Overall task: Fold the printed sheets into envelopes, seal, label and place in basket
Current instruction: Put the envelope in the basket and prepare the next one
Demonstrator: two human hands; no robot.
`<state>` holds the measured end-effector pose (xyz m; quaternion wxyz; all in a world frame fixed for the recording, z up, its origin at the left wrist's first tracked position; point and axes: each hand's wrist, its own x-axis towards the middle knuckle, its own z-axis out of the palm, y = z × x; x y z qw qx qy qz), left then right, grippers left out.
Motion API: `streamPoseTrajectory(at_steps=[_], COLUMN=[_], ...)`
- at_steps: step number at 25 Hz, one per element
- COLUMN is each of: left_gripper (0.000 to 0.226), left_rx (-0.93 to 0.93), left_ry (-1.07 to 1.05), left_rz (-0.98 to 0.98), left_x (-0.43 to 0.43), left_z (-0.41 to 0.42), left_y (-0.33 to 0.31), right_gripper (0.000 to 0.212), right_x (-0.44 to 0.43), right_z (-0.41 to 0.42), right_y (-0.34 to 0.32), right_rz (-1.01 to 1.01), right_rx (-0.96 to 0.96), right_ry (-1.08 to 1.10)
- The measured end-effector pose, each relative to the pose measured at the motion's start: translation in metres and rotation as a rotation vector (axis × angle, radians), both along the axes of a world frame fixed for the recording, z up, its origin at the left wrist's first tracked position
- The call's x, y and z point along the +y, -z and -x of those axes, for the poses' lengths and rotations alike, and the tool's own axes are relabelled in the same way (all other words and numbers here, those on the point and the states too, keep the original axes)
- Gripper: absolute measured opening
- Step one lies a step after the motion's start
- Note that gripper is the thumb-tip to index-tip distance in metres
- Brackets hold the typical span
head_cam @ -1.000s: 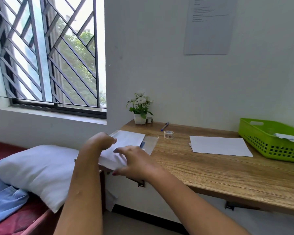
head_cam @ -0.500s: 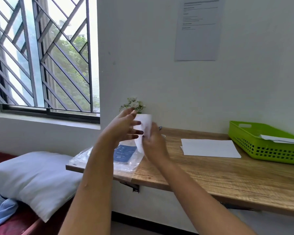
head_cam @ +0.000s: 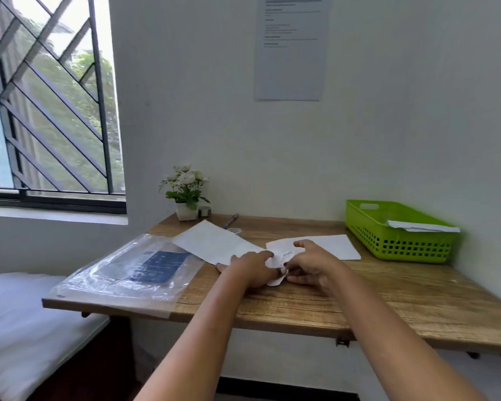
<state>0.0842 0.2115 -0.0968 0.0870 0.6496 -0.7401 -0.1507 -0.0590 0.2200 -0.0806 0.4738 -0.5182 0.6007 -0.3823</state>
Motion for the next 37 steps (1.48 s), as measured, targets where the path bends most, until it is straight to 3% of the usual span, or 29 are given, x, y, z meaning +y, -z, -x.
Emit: streamPoseTrajectory(at_steps=[2, 7, 10, 13, 15, 19, 23, 29, 31, 33, 35, 37], left_gripper=[0.069, 0.054, 0.056, 0.054, 0.050, 0.043, 0.034, 0.042, 0.025, 0.007, 0.013, 0.034], left_rx=[-0.066, -0.136, -0.178, -0.169, -0.168, -0.223, -0.288, -0.361, -0.395, -0.352, -0.289, -0.270], left_ry=[-0.038, -0.012, 0.019, 0.074, 0.114, 0.165, 0.164, 0.071, 0.027, -0.002, 0.031, 0.109], left_rz=[0.028, 0.123, 0.145, 0.125, 0.121, 0.172, 0.220, 0.289, 0.413, 0.653, 0.876, 1.072], left_x=[-0.004, -0.005, -0.004, -0.005, -0.004, -0.002, -0.004, -0.004, 0.002, 0.011, 0.019, 0.018], left_z=[0.009, 0.016, 0.019, 0.019, 0.022, 0.032, 0.033, 0.038, 0.043, 0.048, 0.053, 0.059], left_y=[-0.001, -0.002, -0.007, -0.014, -0.014, -0.009, -0.009, -0.013, -0.015, -0.022, -0.034, -0.045], right_gripper=[0.060, 0.052, 0.053, 0.062, 0.067, 0.079, 0.105, 0.112, 0.105, 0.081, 0.045, 0.038], right_x=[-0.007, -0.026, -0.045, -0.067, -0.075, -0.087, -0.095, -0.097, -0.096, -0.095, -0.094, -0.090], right_z=[0.006, 0.017, 0.023, 0.039, 0.051, 0.077, 0.083, 0.082, 0.084, 0.090, 0.093, 0.094], right_y=[0.000, -0.015, -0.020, -0.021, -0.016, -0.003, -0.007, 0.000, 0.001, 0.002, 0.002, 0.003], right_rz=[-0.016, -0.074, -0.003, 0.160, 0.146, -0.018, -0.038, -0.039, -0.017, 0.045, 0.140, 0.174], right_rx=[0.073, 0.379, 0.503, 0.992, 1.189, 1.191, 1.307, 1.197, 1.161, 1.147, 1.078, 0.940], right_ry=[-0.043, -0.201, -0.168, -0.186, -0.263, -0.248, -0.141, -0.112, -0.083, -0.045, -0.028, -0.032])
